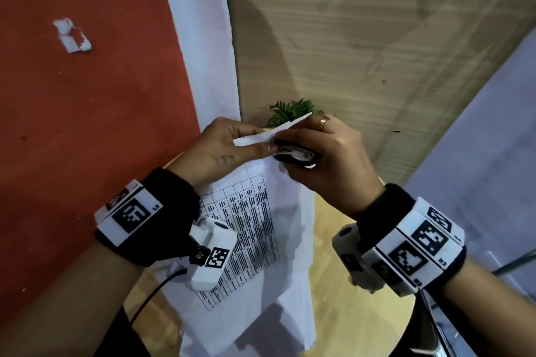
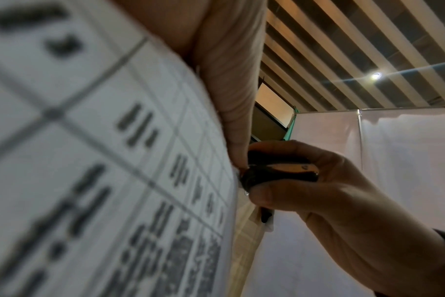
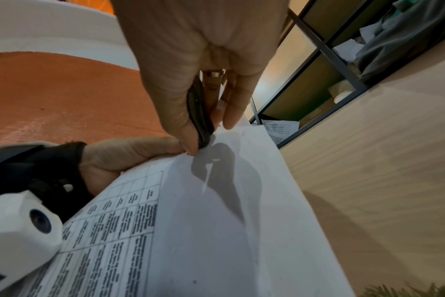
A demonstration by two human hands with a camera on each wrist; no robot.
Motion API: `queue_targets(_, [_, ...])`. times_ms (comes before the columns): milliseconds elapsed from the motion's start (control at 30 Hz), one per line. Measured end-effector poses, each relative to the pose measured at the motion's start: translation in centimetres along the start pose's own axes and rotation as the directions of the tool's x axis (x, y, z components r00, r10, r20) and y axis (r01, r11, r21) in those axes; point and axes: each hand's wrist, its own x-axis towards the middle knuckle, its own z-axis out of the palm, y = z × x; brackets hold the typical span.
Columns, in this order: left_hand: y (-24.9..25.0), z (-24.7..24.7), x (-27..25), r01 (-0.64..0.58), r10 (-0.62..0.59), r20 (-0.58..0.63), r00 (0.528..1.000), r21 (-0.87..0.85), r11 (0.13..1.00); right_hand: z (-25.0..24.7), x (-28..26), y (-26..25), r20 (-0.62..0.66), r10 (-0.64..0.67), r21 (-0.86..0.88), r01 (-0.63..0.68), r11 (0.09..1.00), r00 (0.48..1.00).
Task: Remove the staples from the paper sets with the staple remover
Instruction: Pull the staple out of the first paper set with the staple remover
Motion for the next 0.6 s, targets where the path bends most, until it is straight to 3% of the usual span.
queue_targets(200, [-0.1,0.0,-0.5,0.054,-0.054,0.001,0.999,-0.104,0.993,-0.6,-0.6,0.0,0.007,0.120,0.184,-0.119,0.976,0.993])
queue_targets(267, [-0.2,0.0,-0.6,0.065,-0.066,-0.004,0.998,-0.101,0.993,-0.8,-0.9,-0.1,0.047,0.236,0.351,-0.238,0.906,0.971])
queue_targets(300, [-0.3,-0.1,-0.6,0.069,-0.070,-0.009,0.998,-0.089,0.994,-1.0,-1.1,-0.2,0.092,0.316,0.471,-0.321,0.822,0.944])
queue_targets(400, [-0.4,0.0,-0.6,0.083,-0.085,-0.017,0.996,-0.084,0.993,-1.1,-1.5,-0.2,0.248,0.517,0.748,-0.501,0.435,0.819])
queue_targets(500, [-0.6,0.2,-0.4,0.089,-0.096,-0.061,0.993,-0.105,0.990,-1.2,-1.5,-0.2,0.382,0.606,0.811,-0.568,0.142,0.697])
queue_targets(600, [-0.9,0.4,-0.2,0.087,-0.097,-0.089,0.991,-0.110,0.990,-1.0,-1.6,-0.3,0.528,0.594,0.806,-0.579,-0.125,0.607])
